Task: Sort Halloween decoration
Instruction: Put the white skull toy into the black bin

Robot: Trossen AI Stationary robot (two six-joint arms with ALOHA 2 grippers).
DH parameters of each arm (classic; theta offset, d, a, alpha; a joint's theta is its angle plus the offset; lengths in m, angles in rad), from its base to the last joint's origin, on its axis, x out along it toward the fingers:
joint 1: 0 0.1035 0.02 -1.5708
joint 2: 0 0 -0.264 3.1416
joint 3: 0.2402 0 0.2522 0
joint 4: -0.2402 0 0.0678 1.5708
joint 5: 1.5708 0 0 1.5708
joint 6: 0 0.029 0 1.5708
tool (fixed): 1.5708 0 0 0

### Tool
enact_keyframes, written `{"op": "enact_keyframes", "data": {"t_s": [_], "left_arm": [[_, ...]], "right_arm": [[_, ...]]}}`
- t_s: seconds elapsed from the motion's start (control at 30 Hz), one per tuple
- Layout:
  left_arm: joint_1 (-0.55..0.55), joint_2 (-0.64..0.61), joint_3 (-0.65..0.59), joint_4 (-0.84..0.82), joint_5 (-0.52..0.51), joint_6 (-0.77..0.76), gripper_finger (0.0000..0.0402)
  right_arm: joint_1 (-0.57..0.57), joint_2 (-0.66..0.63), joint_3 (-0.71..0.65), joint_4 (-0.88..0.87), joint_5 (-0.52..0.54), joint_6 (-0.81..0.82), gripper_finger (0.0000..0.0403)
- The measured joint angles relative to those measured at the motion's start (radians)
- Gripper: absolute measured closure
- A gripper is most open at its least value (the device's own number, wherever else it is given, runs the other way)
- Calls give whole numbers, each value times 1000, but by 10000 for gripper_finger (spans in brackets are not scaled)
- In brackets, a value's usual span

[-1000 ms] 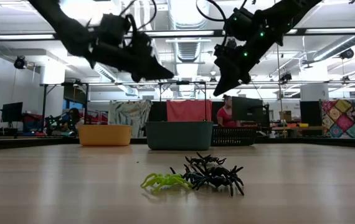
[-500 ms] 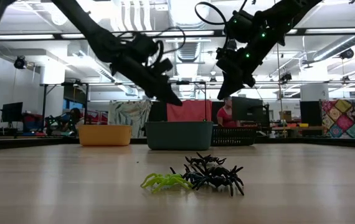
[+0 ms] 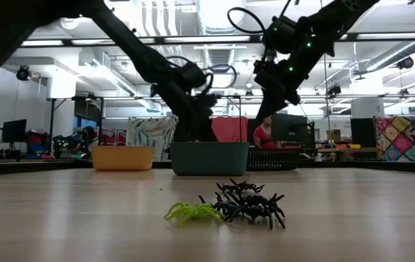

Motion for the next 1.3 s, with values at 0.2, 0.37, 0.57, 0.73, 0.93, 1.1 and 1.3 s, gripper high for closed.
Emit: {"op": "enact_keyframes", "data": {"t_s": [0.2,0.37,0.57,0.73,0.93,1.1,1.3], "left_arm": [[7,77,85,-27,2,29,217],[9,95,100,-29,3,51,217],[10,118,103,-26,3,52,217],[11,125,105,-18,3,49,221],[12,125,105,-19,3,42,230],[12,124,105,-73,-9,-24,231],[10,124,105,-161,-47,-148,231]], "right_arm": [[0,0,-13,0,0,-1,394],[0,0,-21,0,0,-8,394],[0,0,-21,1,1,-19,394],[0,0,-23,17,1,-25,394],[0,0,-23,19,1,-29,394],[0,0,-26,19,1,-29,394],[0,1,-34,35,1,-47,394]]}}
